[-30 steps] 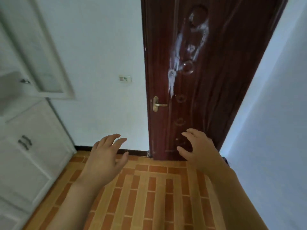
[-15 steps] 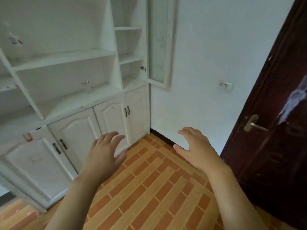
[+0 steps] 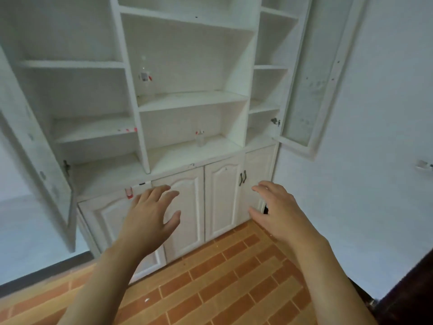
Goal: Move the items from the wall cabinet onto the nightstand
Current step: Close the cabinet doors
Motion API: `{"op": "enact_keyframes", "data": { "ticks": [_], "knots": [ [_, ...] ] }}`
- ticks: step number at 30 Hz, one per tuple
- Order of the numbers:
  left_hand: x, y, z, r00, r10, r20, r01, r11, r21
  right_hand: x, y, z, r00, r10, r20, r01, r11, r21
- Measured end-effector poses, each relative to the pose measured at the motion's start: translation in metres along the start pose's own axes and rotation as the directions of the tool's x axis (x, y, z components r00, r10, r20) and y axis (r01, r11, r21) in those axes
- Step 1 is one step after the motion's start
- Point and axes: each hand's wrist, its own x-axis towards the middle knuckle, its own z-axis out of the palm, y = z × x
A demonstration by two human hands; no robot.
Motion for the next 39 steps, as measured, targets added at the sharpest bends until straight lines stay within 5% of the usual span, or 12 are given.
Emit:
{"op": "enact_keyframes", "data": {
  "ticks": [12, 19, 27, 39],
  "knots": [
    [-0.017, -0.150, -0.060, 0.967, -0.211, -0.145, 0.224, 0.971, 0.080, 0.130, -0.141, 0.059, 0.948, -0.311, 0.073, 0.311, 0.950, 0.007],
    [-0.024, -0.209, -0.085, 0.906, -0.330, -0.264, 0.369, 0.922, 0.116, 0.213, -0.220, 0.088, 0.829, -0.554, 0.076, 0.554, 0.832, 0.026],
    [-0.016, -0.267, -0.098, 0.825, -0.415, -0.384, 0.507, 0.844, 0.175, 0.290, -0.318, 0.098, 0.576, -0.816, 0.042, 0.816, 0.578, 0.028],
    [-0.003, -0.338, -0.107, 0.812, -0.372, -0.450, 0.527, 0.799, 0.289, 0.333, -0.424, 0.099, 0.027, -0.993, -0.114, 0.959, 0.057, -0.276]
  ]
}}
